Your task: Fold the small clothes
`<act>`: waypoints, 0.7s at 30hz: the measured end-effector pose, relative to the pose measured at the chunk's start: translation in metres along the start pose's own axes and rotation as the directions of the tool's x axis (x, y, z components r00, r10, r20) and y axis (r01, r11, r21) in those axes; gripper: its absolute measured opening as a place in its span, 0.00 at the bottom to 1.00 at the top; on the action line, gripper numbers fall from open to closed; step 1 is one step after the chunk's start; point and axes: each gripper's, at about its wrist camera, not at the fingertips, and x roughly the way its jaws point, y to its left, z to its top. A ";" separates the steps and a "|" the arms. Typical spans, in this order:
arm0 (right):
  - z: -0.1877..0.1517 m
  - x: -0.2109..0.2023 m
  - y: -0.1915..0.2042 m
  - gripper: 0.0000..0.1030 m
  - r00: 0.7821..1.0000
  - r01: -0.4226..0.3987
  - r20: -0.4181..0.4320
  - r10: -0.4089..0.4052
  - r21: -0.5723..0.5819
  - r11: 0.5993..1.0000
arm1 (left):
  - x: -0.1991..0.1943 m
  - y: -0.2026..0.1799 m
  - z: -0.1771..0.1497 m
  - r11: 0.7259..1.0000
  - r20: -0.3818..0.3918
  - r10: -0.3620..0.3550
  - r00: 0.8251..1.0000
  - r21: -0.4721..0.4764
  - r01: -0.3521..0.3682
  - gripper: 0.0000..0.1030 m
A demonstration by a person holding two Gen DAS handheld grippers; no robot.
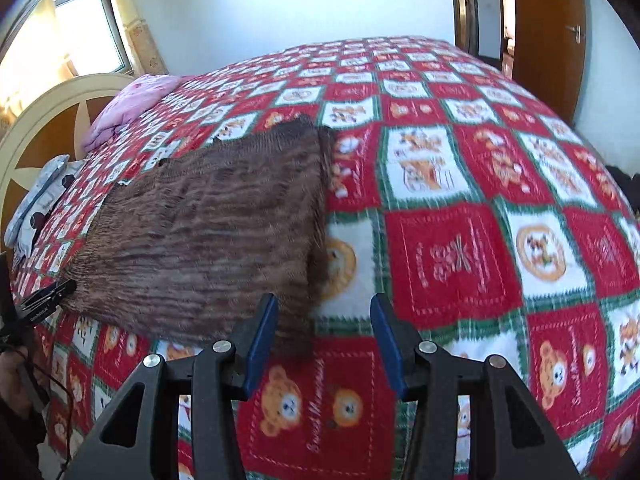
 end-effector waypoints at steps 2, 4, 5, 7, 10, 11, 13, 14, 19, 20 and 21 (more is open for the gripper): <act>-0.001 0.005 0.002 0.48 0.998 -0.069 -0.007 0.069 0.006 0.998 | 0.005 -0.001 -0.002 1.000 -0.011 -0.026 1.000 0.004 0.026 0.26; -0.004 0.018 0.007 0.34 0.996 -0.075 -0.039 0.076 0.012 0.997 | 0.005 -0.002 -0.003 1.000 0.006 -0.029 1.000 0.011 0.029 0.26; -0.005 0.022 0.011 0.15 0.997 -0.055 -0.052 0.055 0.004 0.999 | 0.005 -0.002 -0.004 1.000 0.011 -0.025 1.000 0.018 0.025 0.26; -0.009 0.021 0.017 0.05 0.998 -0.025 -0.061 0.024 -0.015 1.000 | 0.005 -0.003 -0.005 1.000 0.009 -0.021 1.000 0.022 0.021 0.26; -0.015 0.019 0.023 0.05 0.996 0.012 -0.091 -0.018 -0.063 0.998 | 0.002 -0.007 -0.011 0.999 0.008 0.001 1.000 0.052 -0.001 0.26; -0.017 0.018 0.025 0.05 0.995 0.025 -0.091 -0.032 -0.085 0.996 | 0.001 -0.009 -0.014 0.998 0.018 0.015 1.000 0.068 -0.016 0.26; -0.016 0.011 0.030 0.06 0.994 0.063 -0.079 -0.073 -0.118 0.991 | -0.003 -0.012 -0.019 0.996 0.037 0.030 0.999 0.087 -0.033 0.26; -0.014 0.005 0.033 0.06 0.994 0.082 -0.063 -0.090 -0.125 0.989 | -0.005 -0.011 -0.020 0.996 0.044 0.031 0.999 0.085 -0.035 0.26; 0.012 -0.011 0.068 0.35 0.996 0.082 0.056 -0.072 -0.191 0.978 | -0.022 0.004 -0.006 0.999 0.101 0.050 0.994 0.001 -0.050 0.32; 0.017 -0.005 0.076 0.35 0.998 0.057 0.050 -0.047 -0.202 0.978 | -0.025 0.007 -0.001 0.999 0.116 0.053 0.992 -0.016 -0.051 0.43; 0.021 0.001 0.082 0.35 0.998 0.044 0.041 -0.036 -0.202 0.978 | -0.025 0.009 0.002 0.998 0.119 0.053 0.991 -0.027 -0.051 0.49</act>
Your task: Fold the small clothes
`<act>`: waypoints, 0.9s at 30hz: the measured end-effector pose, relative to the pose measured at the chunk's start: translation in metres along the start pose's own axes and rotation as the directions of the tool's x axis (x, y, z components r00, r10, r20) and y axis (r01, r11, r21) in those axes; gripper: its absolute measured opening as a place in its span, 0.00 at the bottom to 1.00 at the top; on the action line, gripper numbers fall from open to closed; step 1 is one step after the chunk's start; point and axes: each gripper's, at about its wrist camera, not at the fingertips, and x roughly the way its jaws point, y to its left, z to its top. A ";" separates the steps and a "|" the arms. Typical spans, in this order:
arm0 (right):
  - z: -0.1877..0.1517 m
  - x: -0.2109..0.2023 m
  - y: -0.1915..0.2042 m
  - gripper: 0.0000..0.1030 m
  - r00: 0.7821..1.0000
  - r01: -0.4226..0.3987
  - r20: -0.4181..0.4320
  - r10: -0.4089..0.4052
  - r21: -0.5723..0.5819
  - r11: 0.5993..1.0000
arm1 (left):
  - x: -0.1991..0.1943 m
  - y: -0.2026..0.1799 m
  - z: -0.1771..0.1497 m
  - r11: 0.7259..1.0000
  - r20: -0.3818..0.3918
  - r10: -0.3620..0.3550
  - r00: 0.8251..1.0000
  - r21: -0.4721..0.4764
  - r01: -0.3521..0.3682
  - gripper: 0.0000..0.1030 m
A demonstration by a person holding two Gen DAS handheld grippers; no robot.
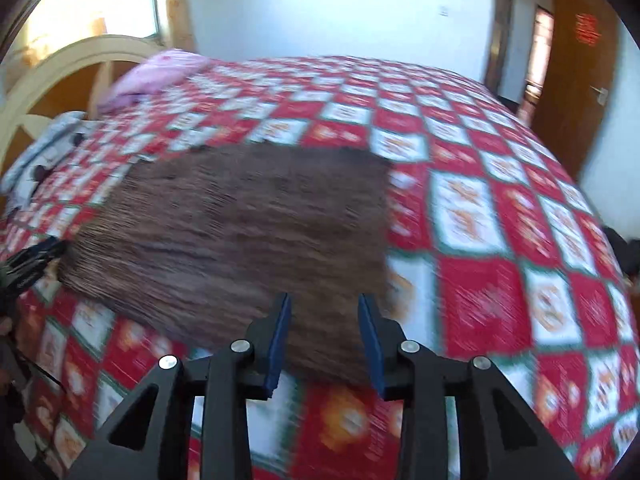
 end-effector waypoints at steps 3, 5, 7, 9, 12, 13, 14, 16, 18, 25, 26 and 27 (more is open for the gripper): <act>0.004 0.023 0.005 0.35 1.000 0.000 -0.028 0.001 0.032 0.999 | 0.011 -0.003 0.006 1.000 -0.019 0.025 1.000 0.007 -0.025 0.53; -0.005 0.036 0.002 0.35 0.997 0.011 -0.074 -0.006 0.065 0.998 | 0.026 -0.009 0.002 0.995 -0.075 0.090 0.993 0.056 -0.086 0.53; -0.022 0.046 0.003 0.35 0.993 0.015 -0.116 -0.006 0.074 0.997 | 0.035 -0.009 -0.009 0.992 -0.111 0.111 0.988 0.071 -0.104 0.56; -0.036 0.038 0.011 0.35 0.997 0.043 -0.067 -0.043 0.001 0.999 | 0.030 -0.006 -0.015 0.990 -0.078 0.127 0.989 0.071 -0.121 0.64; -0.032 0.029 0.021 0.35 0.991 0.095 -0.094 -0.097 -0.030 0.995 | 0.025 -0.004 -0.021 0.991 -0.066 0.116 0.991 0.070 -0.112 0.64; -0.027 0.028 0.026 0.35 0.989 0.109 -0.097 -0.111 -0.033 0.994 | 0.024 -0.003 -0.023 0.992 -0.060 0.112 0.992 0.066 -0.108 0.65; -0.021 0.025 0.033 0.35 0.991 0.100 -0.083 -0.103 -0.039 0.994 | 0.023 -0.002 -0.024 0.993 -0.056 0.107 0.993 0.062 -0.103 0.65; -0.008 0.021 0.057 0.35 0.998 0.048 -0.032 -0.051 -0.073 0.996 | 0.024 0.000 -0.025 0.994 -0.052 0.097 0.994 0.047 -0.094 0.65; 0.002 0.025 0.085 0.36 1.000 -0.005 -0.011 0.004 -0.105 0.994 | 0.025 0.002 -0.024 0.995 -0.053 0.098 0.994 0.033 -0.096 0.68; -0.024 0.053 0.135 0.38 0.998 -0.013 -0.059 0.002 -0.180 0.984 | 0.020 0.006 -0.028 0.997 -0.044 0.074 0.996 0.005 -0.074 0.71; -0.027 0.050 0.134 0.38 0.998 -0.017 -0.061 0.006 -0.183 0.983 | 0.018 0.008 -0.030 0.998 -0.039 0.065 0.997 -0.004 -0.065 0.71; -0.031 0.046 0.132 0.38 0.997 -0.031 -0.069 0.019 -0.189 0.981 | 0.016 0.009 -0.031 0.998 -0.033 0.058 0.998 -0.009 -0.059 0.72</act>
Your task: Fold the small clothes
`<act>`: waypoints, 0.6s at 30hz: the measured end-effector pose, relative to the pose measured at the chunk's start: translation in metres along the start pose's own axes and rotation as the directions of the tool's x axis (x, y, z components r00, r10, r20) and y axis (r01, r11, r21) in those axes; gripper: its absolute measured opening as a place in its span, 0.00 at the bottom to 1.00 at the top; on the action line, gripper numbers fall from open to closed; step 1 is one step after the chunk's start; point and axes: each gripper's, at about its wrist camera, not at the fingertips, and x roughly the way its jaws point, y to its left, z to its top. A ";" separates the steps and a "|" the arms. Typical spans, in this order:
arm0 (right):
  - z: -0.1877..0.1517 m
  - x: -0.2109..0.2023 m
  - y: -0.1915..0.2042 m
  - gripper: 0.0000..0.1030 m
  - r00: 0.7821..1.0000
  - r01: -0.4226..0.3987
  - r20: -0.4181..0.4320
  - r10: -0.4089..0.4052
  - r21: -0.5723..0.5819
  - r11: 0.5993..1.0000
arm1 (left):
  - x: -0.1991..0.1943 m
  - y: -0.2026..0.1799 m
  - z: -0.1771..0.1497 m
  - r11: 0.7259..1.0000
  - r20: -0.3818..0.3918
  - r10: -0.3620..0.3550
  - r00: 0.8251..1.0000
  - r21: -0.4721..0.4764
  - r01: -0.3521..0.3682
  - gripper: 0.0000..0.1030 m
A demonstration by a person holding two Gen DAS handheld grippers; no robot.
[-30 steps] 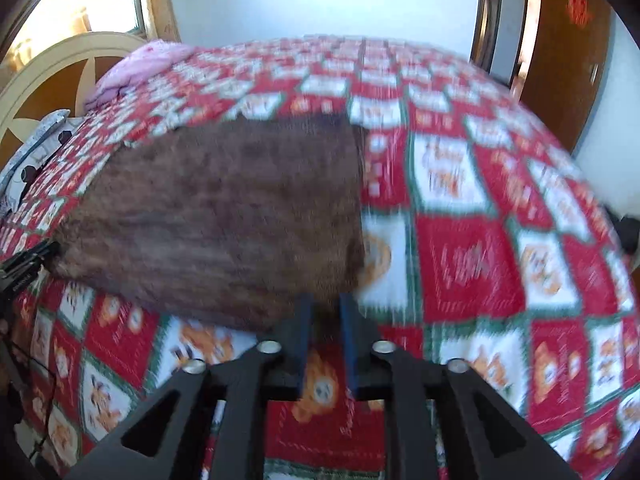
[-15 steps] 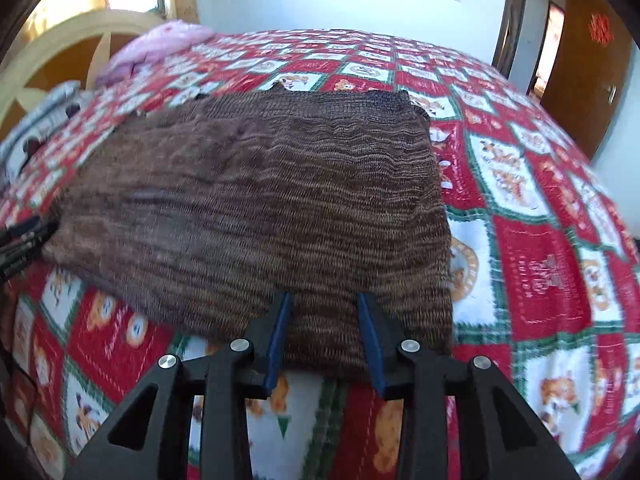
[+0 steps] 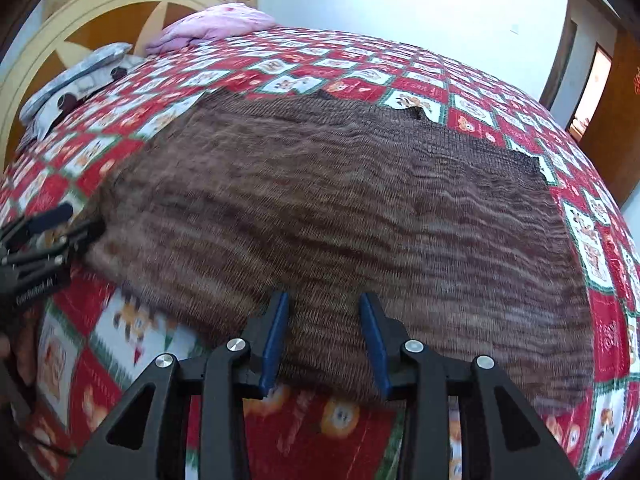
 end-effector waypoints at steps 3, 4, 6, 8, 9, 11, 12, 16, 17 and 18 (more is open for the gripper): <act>-0.003 -0.002 -0.008 0.38 0.999 -0.033 -0.010 0.033 -0.001 0.999 | -0.007 0.004 -0.006 1.000 0.021 -0.010 1.000 -0.008 0.010 0.78; -0.001 -0.001 -0.009 0.38 0.999 -0.037 -0.013 0.037 0.000 0.999 | -0.009 0.004 -0.007 1.000 0.024 -0.004 1.000 -0.005 0.004 0.82; -0.001 0.001 -0.006 0.38 1.000 -0.022 -0.010 0.021 -0.015 1.000 | -0.011 0.003 -0.008 1.000 0.024 0.004 1.000 0.001 -0.004 0.85; 0.000 0.004 -0.002 0.38 1.000 -0.004 0.001 0.004 -0.025 1.000 | -0.013 0.004 -0.008 1.000 0.018 0.010 1.000 0.008 -0.010 0.94; 0.000 0.005 0.000 0.38 1.000 0.001 0.008 0.000 -0.030 1.000 | -0.014 0.005 -0.009 1.000 0.010 0.018 1.000 0.012 -0.018 0.95; 0.001 0.004 0.001 0.38 1.000 0.004 0.012 -0.004 -0.038 0.999 | -0.018 0.008 -0.011 1.000 0.013 0.017 1.000 0.012 -0.017 0.95; 0.004 0.003 0.000 0.38 1.000 0.006 0.006 -0.006 -0.035 0.999 | -0.020 0.009 -0.011 1.000 0.009 0.021 1.000 0.014 -0.021 0.95; 0.023 -0.012 0.010 0.38 0.998 -0.021 0.062 0.022 -0.029 0.999 | -0.022 0.013 -0.011 0.999 0.000 0.026 1.000 0.027 -0.026 0.95; 0.031 -0.014 0.019 0.38 0.996 -0.032 0.079 0.035 -0.040 0.999 | -0.021 0.014 -0.010 0.999 -0.005 0.030 1.000 0.028 -0.030 0.95; 0.037 -0.013 0.027 0.38 0.996 -0.040 0.080 0.044 -0.054 0.998 | -0.021 0.016 -0.010 0.999 -0.008 0.029 1.000 0.024 -0.029 0.95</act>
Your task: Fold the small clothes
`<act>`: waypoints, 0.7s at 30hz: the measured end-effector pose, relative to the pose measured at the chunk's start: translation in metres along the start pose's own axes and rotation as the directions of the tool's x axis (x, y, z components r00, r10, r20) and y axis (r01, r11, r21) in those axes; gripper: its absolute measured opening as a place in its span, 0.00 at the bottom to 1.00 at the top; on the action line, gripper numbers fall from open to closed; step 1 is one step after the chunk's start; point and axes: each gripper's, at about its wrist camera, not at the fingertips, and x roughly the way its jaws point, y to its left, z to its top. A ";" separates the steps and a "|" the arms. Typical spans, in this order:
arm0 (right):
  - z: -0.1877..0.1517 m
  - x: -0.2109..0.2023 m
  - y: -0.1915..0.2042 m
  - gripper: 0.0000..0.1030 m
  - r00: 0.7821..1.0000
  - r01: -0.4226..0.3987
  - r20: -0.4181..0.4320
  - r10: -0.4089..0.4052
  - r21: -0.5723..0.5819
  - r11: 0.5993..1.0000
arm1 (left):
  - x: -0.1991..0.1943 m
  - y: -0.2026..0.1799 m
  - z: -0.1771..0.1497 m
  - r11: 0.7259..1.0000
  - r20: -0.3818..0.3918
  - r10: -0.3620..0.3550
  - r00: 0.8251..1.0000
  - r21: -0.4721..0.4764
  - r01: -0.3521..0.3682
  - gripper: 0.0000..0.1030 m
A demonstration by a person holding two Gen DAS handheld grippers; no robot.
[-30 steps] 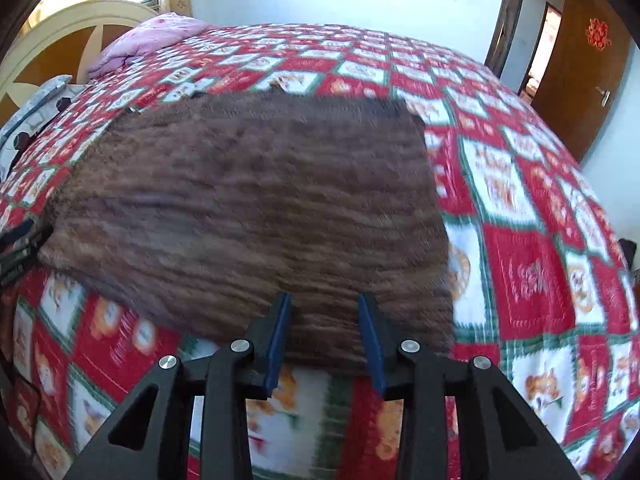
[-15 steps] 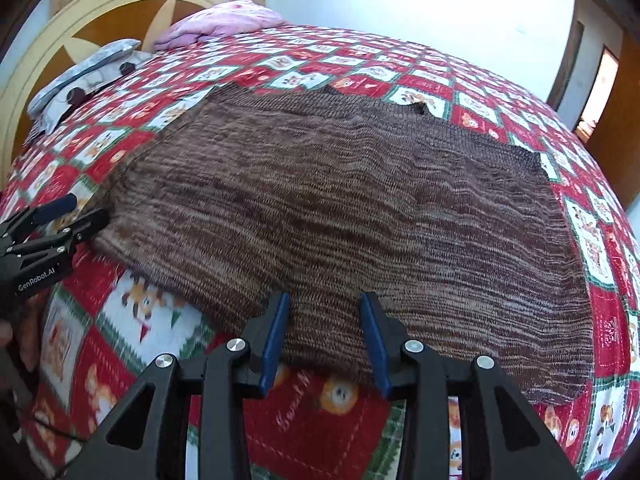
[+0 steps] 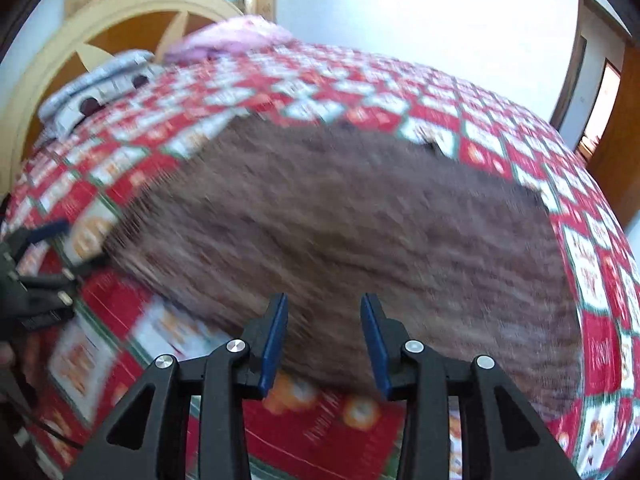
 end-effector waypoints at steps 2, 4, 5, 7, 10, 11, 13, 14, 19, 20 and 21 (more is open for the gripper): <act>0.009 0.010 0.017 0.38 1.000 -0.029 -0.006 0.028 -0.028 0.999 | 0.002 0.003 0.000 1.000 -0.010 -0.007 1.000 -0.014 0.007 0.95; 0.010 0.026 0.028 0.38 0.996 -0.068 -0.053 0.066 -0.035 0.997 | 0.004 0.005 -0.001 1.000 -0.021 -0.012 1.000 -0.020 0.012 0.95; 0.007 0.036 0.032 0.38 0.990 -0.102 -0.101 0.100 -0.014 0.995 | 0.004 0.005 -0.001 1.000 -0.024 -0.014 1.000 -0.022 0.014 0.95; 0.001 0.034 0.036 0.40 0.993 -0.092 -0.074 0.091 -0.019 0.996 | 0.004 0.007 -0.001 1.000 -0.027 -0.018 0.999 -0.023 0.018 0.95; -0.009 0.029 0.038 0.40 0.992 -0.108 -0.070 0.106 -0.024 0.994 | 0.003 0.012 0.000 0.999 -0.027 -0.026 0.999 -0.027 0.025 0.95; -0.012 0.028 0.038 0.40 0.992 -0.112 -0.069 0.110 -0.030 0.993 | 0.004 0.013 0.000 0.999 -0.029 -0.028 0.999 -0.029 0.027 0.95; -0.014 0.026 0.039 0.40 0.992 -0.113 -0.066 0.111 -0.034 0.993 | 0.006 0.016 0.001 0.999 -0.038 -0.042 0.998 -0.036 0.041 0.95; -0.014 0.025 0.041 0.40 0.992 -0.108 -0.066 0.105 -0.037 0.993 | 0.007 0.018 0.002 0.998 -0.042 -0.049 0.998 -0.041 0.047 0.95; -0.011 0.010 0.053 0.40 0.991 -0.129 -0.040 0.126 -0.079 0.988 | -0.001 0.028 0.015 0.998 -0.008 -0.054 0.998 -0.031 0.054 0.95; -0.010 0.004 0.060 0.40 0.991 -0.131 -0.014 0.130 -0.106 0.986 | -0.005 0.035 0.019 0.998 0.013 -0.044 0.999 -0.038 0.045 0.95; -0.010 0.002 0.068 0.40 0.992 -0.120 0.007 0.122 -0.135 0.984 | -0.007 0.041 0.023 0.998 0.027 -0.036 0.999 -0.046 0.037 0.95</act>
